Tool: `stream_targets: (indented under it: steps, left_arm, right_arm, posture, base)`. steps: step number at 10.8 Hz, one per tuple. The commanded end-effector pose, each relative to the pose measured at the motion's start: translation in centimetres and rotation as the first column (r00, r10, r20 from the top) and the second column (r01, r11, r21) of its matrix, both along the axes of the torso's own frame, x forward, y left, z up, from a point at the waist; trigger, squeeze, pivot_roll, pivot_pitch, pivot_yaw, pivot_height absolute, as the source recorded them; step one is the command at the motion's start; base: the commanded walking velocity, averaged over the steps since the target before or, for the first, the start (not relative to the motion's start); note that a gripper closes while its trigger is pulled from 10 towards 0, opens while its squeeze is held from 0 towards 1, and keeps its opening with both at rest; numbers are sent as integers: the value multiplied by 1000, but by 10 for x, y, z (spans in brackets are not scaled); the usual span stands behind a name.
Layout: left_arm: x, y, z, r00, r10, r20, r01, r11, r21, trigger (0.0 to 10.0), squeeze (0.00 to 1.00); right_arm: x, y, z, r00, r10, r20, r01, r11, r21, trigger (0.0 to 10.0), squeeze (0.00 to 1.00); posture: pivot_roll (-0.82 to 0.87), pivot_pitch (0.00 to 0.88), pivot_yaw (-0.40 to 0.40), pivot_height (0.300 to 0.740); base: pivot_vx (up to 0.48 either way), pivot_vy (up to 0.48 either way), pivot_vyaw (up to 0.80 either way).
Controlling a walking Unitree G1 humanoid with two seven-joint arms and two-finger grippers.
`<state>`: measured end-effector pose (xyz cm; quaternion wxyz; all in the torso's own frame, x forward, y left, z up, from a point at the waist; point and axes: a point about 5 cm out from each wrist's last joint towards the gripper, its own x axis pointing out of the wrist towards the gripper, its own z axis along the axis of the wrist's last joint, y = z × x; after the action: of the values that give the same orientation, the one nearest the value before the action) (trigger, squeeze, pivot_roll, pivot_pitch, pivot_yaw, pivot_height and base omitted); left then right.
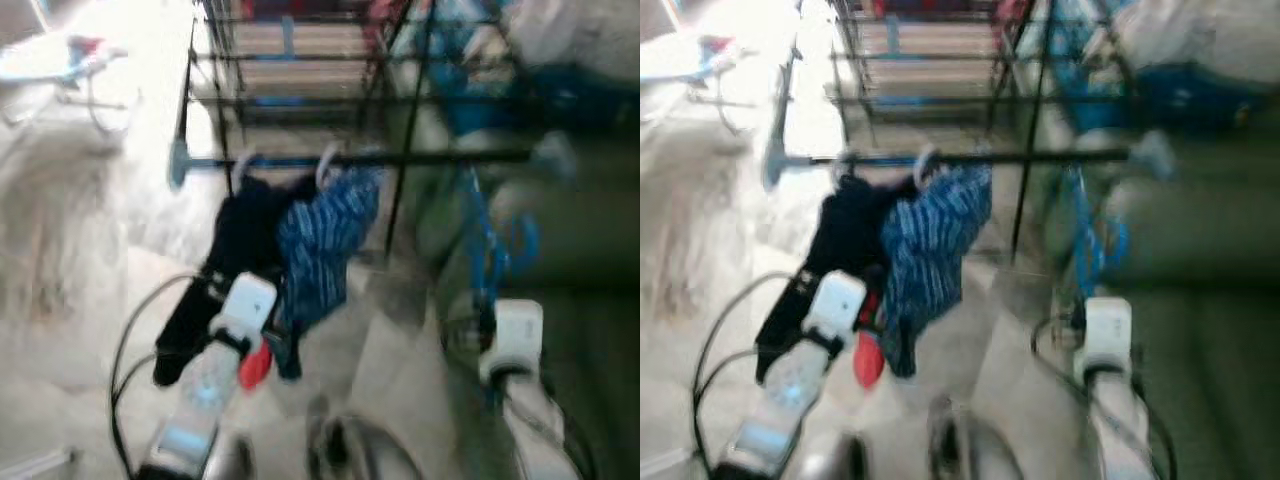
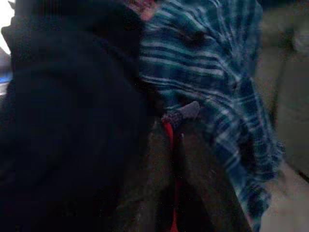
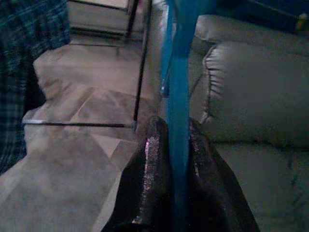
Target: Hang hanger
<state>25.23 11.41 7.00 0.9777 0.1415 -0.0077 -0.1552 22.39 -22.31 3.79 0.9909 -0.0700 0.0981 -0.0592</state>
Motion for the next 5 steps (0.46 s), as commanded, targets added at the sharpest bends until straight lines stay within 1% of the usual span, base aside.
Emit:
stream_targets:
  steps: [1, 2, 3, 4, 5]
  left_arm:
    - [-2, -3, -2, 1000, -6, -8, 6, 1000, 0, 10000, 0]
    - [-2, -1, -3, 1000, -3, -8, 3, 1000, 5, 10000, 0]
    - [0, 2, -3, 1000, 9, -2, -9, 1000, 16, 10000, 0]
    - [1, 8, -5, 999, 38, -11, -38, 999, 19, 10000, 0]
    - [-3, 27, -20, 991, 107, -82, -105, 994, 23, 10000, 0]
  right_arm:
    - [4, 0, 3, 1000, 1, 8, -1, 1000, 9, 10000, 0]
    - [5, 3, 0, 1000, 17, -9, -17, 999, 37, 10000, 0]
    - [6, 5, -3, 999, 28, -32, -26, 997, 75, 10000, 0]
    - [7, 4, -5, 998, 25, -50, -21, 997, 79, 10000, 0]
    - [15, 8, -4, 997, 60, -50, -54, 992, 113, 10000, 0]
  posture:
    - [-36, 137, -65, 740]
    - [-33, 136, -64, 740]
    - [-26, 133, -61, 740]
    - [-21, 128, -57, 740]
    - [-12, 102, -26, 740]
  base:
    - [-315, 0, 0]
    - [-307, 0, 0]
    - [0, 0, 0]
    - [0, 0, 0]
    - [0, 0, 0]
